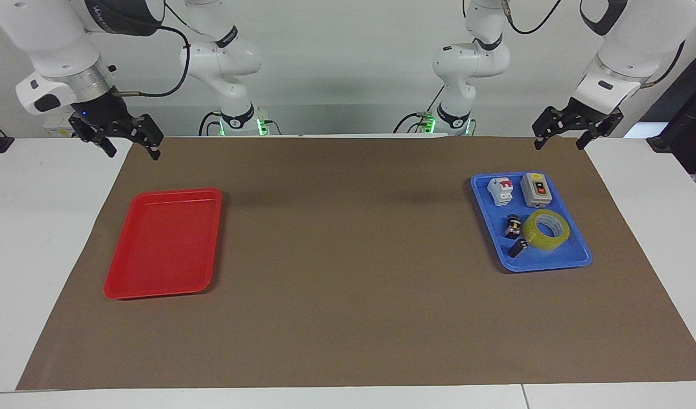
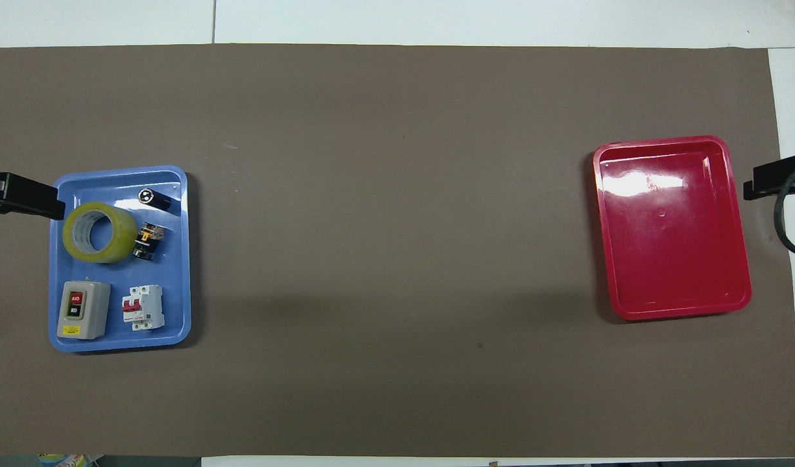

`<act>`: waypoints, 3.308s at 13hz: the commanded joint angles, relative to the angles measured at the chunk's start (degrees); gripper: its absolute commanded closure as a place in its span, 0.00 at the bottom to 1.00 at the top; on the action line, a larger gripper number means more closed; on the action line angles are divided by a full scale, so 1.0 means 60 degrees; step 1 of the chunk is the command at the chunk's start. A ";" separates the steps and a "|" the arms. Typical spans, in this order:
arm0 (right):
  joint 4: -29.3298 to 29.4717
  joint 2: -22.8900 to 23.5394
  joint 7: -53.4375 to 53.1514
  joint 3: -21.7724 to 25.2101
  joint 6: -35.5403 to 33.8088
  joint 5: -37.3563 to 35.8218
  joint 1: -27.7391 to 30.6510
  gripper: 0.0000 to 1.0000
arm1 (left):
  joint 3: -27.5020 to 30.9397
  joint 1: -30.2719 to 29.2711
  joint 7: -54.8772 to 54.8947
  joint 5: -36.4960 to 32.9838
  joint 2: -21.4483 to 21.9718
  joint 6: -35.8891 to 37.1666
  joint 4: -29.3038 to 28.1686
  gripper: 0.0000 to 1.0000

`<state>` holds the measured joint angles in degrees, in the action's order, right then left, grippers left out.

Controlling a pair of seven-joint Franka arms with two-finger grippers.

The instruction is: Place and move tape with both arms

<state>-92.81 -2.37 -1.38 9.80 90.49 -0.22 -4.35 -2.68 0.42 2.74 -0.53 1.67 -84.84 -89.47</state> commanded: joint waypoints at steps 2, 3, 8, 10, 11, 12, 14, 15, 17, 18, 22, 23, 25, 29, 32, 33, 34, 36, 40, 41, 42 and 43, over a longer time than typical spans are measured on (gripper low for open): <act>0.0029 0.0029 0.0258 -0.0007 0.0124 0.0168 0.0036 0.00 | 0.0036 0.0092 0.0129 0.0146 0.0161 -0.0141 -0.0132 0.00; 0.0029 0.0029 0.0259 -0.0007 0.0124 0.0168 0.0051 0.00 | 0.0036 0.0077 0.0144 0.0146 0.0161 -0.0112 -0.0132 0.00; 0.0000 0.0000 0.0244 -0.0021 0.0080 0.0168 0.0036 0.00 | 0.0036 0.0063 0.0042 0.0146 0.0204 -0.0156 -0.0278 0.00; 0.0000 0.0000 0.0244 -0.0021 0.0080 0.0168 0.0036 0.00 | 0.0036 -0.0054 0.0042 0.0161 0.0190 -0.0214 -0.0278 0.00; 0.0000 0.0000 0.0244 -0.0007 0.0094 0.0168 0.0036 0.00 | 0.0065 -0.0055 0.0056 0.0161 0.0190 -0.0229 -0.0293 0.00; -0.0015 0.0000 0.0244 -0.0021 0.0080 0.0168 0.0036 0.00 | 0.0079 -0.0084 0.0057 0.0161 0.0190 -0.0244 -0.0293 0.00; -0.0044 -0.0015 0.0244 -0.0021 0.0080 0.0168 0.0036 0.00 | 0.0109 -0.0113 0.0042 0.0161 0.0103 -0.0476 -0.0293 0.00; -0.0044 -0.0015 0.0244 -0.0021 0.0065 0.0168 0.0036 0.00 | 0.0109 -0.0258 0.0042 0.0161 0.0030 -0.0826 -0.0394 0.00; -0.0058 -0.0029 0.0215 -0.0021 0.0065 0.0168 0.0022 0.00 | 0.0109 -0.0624 0.0130 0.0161 -0.0146 -0.1486 -0.0803 0.00; -0.0044 -0.0029 0.0244 -0.0021 0.0065 0.0168 0.0022 0.00 | 0.0123 -0.0771 0.0144 0.0161 -0.0176 -0.1924 -0.1081 0.00; -0.0059 -0.0029 0.0215 -0.0021 0.0036 0.0168 0.0022 0.00 | 0.0123 -0.1606 0.0174 0.0146 -0.0569 -0.3814 -0.2575 0.00; -0.0088 -0.0044 0.0215 -0.0021 0.0036 0.0153 0.0022 0.00 | 0.0124 -0.1810 0.0174 0.0146 -0.0789 -0.4224 -0.2795 0.00; -0.0176 -0.0073 0.0215 -0.0021 0.0036 0.0153 0.0022 0.00 | 0.0124 -0.2221 0.0188 0.0146 -0.1010 -0.5292 -0.3511 0.00; -0.0176 -0.0073 0.0215 -0.0021 0.0050 0.0153 0.0022 0.00 | 0.0124 -0.2617 0.0072 0.0146 -0.1333 -0.6949 -0.4890 0.02; -0.0176 -0.0073 0.0215 -0.0021 0.0050 0.0153 0.0022 0.00 | 0.0124 -0.2691 -0.0075 0.0146 -0.1611 -0.7245 -0.5228 0.03; -0.0176 -0.0073 0.0215 -0.0021 0.0050 0.0153 0.0007 0.00 | 0.0124 -0.2691 -0.0220 0.0146 -0.1612 -0.7304 -0.5316 0.03; -0.0190 -0.0073 0.0215 -0.0036 0.0050 0.0153 0.0007 0.00 | 0.0124 -0.2691 -0.0410 0.0146 -0.1655 -0.7421 -0.5404 0.05; -0.0176 -0.0073 0.0215 -0.0036 0.0036 0.0153 0.0007 0.00 | 0.0124 -0.2691 -0.0471 0.0146 -0.1830 -0.7786 -0.5624 0.06; -0.0190 -0.0073 0.0215 -0.0036 0.0036 0.0153 0.0007 0.00 | 0.0109 -0.2662 -0.1010 0.0146 -0.2007 -0.8022 -0.5771 0.46; -0.0176 -0.0073 0.0215 -0.0036 0.0036 0.0153 0.0007 0.00 | 0.0123 -0.2633 -0.1129 0.0146 -0.2065 -0.7964 -0.5771 0.85; -0.0176 -0.0073 0.0244 -0.0036 0.0021 0.0153 0.0022 0.00 | 0.0124 -0.2691 -0.1130 0.0146 -0.2051 -0.7819 -0.5757 1.00; -0.0190 -0.0088 0.0244 -0.0036 0.0021 0.0153 0.0007 0.00 | 0.0138 -0.2691 -0.0970 0.0146 -0.2008 -0.7484 -0.5684 1.00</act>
<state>-93.19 -2.37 -1.38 9.70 90.46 -0.21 -4.46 -1.69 -15.32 -3.01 -0.43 -10.88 -130.74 -123.12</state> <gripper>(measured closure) 0.000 0.595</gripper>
